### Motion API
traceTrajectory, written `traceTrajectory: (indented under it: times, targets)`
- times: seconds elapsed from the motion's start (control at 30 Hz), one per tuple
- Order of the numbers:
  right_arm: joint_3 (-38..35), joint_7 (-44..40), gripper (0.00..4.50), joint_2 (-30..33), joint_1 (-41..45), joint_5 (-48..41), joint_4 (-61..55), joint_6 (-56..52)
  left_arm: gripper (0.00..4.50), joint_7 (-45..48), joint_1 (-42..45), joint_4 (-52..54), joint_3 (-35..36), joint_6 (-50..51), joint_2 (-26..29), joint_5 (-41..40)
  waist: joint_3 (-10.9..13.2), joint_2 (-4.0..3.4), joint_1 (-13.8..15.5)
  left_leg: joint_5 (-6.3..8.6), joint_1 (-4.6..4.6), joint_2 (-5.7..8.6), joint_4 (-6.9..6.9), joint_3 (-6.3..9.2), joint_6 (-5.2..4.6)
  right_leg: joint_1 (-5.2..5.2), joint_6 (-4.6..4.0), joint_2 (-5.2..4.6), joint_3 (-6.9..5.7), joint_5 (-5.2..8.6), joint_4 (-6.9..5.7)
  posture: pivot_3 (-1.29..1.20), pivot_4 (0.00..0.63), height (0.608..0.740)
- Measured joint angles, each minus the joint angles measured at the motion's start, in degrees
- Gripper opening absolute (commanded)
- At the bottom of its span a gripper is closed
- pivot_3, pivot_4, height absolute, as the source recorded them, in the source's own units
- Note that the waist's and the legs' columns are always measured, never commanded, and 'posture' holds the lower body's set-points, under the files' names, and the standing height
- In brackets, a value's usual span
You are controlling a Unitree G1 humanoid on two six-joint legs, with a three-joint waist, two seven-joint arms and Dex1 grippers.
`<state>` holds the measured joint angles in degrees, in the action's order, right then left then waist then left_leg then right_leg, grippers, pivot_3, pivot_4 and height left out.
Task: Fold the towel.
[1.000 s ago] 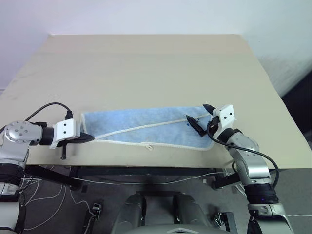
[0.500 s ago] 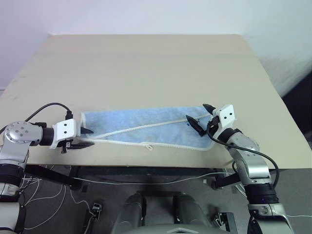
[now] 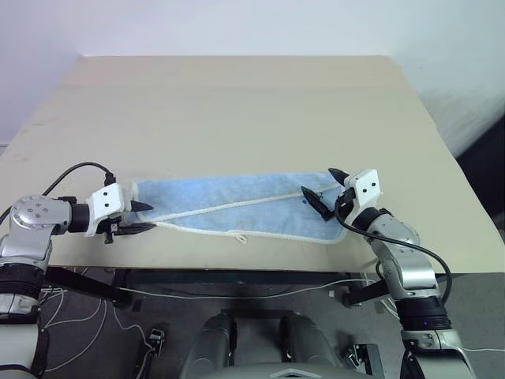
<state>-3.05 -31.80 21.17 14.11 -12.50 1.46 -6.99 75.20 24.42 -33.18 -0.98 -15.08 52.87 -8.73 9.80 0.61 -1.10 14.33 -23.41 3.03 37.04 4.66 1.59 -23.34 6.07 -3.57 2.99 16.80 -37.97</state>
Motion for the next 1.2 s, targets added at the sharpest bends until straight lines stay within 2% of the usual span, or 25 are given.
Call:
traceTrajectory:
  times: [0.17, 0.47, 0.77, 1.03, 1.13, 1.2]
  targets:
    - [0.0, 0.1, 4.50, 0.0, 0.0, 0.0, 0.0, 0.0, 2.26, -0.4, 0.0, 0.2, 0.0, 1.6, -0.3, -0.2, 0.0, 0.00, 0.0, 0.00, 0.00, 0.00, 0.00, 0.00, 0.00, 0.00, 0.00, 0.00, 0.00, 0.00, 0.00, 0.00, 0.150, 0.740]
    - [0.0, 0.3, 4.50, 0.0, 0.1, 0.0, 0.0, -0.1, 2.26, 5.6, -3.4, 6.7, 0.8, 7.0, 0.3, -4.5, 0.0, 0.00, 0.0, 0.00, 0.00, -0.01, 0.00, 0.00, 0.00, -0.01, 0.00, -0.01, 0.01, 0.00, 0.00, 0.00, 0.150, 0.740]
    - [0.0, 0.6, 4.50, 0.0, 0.3, 0.0, -0.3, -0.4, 2.26, -1.8, -3.2, 7.2, 0.7, 6.7, -1.6, -1.0, 0.0, 0.00, 0.1, 0.00, 0.00, 0.00, 0.00, 0.00, 0.00, -0.01, 0.00, -0.01, 0.01, 0.00, 0.00, 0.00, 0.150, 0.740]
    - [0.4, 1.2, 4.50, 0.0, 0.3, 0.0, -1.8, -2.1, 2.26, -2.5, -3.3, 7.2, 0.7, 6.9, -2.6, -0.7, 0.0, 0.00, 0.1, 0.00, 0.00, 0.00, 0.00, 0.00, 0.00, -0.01, 0.00, -0.02, 0.01, 0.00, 0.00, 0.00, 0.150, 0.740]
    - [0.5, 1.2, 4.50, 0.0, 0.4, 0.0, -1.9, -2.5, 1.65, -2.6, -3.3, 7.2, 0.7, 7.1, -2.6, -0.8, 0.0, 0.00, 0.1, 0.00, 0.00, 0.00, 0.00, 0.00, 0.00, -0.01, 0.00, -0.02, 0.01, 0.00, 0.00, 0.00, 0.150, 0.740]
    - [0.5, 1.2, 4.50, 0.0, 0.5, 0.0, -1.9, -2.6, 0.99, -2.7, -3.2, 7.2, 0.8, 7.3, -2.6, -1.1, 0.0, 0.00, 0.1, 0.00, 0.00, 0.00, 0.00, 0.00, 0.00, -0.01, 0.00, -0.02, 0.01, 0.00, 0.00, 0.00, 0.150, 0.740]
